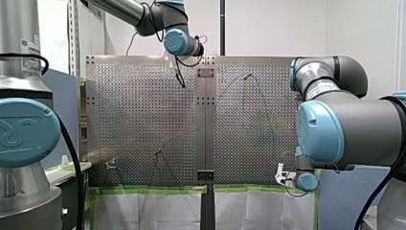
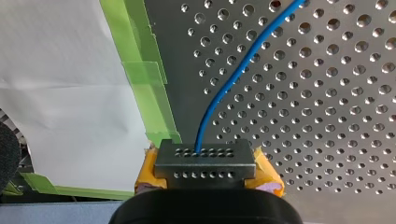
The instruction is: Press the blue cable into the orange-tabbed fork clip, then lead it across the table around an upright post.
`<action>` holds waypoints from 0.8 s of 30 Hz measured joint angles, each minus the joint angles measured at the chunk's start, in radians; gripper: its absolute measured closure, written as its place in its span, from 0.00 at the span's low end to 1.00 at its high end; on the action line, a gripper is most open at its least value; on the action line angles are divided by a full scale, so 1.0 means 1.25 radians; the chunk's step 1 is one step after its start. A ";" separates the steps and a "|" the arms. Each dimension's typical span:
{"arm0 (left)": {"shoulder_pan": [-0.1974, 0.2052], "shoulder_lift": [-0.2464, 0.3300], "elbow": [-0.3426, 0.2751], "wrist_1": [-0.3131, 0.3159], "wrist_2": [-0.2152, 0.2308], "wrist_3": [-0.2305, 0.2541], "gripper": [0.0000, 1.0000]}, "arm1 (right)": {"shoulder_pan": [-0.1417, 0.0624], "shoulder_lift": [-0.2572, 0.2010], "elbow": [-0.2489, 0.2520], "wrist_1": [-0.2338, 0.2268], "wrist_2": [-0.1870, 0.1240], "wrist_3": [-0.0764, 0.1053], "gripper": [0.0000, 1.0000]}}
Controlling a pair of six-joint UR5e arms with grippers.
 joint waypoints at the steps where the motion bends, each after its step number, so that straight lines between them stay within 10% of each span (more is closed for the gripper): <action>1: 0.000 -0.003 -0.010 -0.002 -0.009 0.001 0.00 | 0.000 0.000 0.000 0.000 0.000 0.000 1.00; 24: 0.002 -0.047 -0.178 0.010 -0.083 0.040 0.00 | 0.001 0.000 0.000 0.002 0.000 0.000 1.00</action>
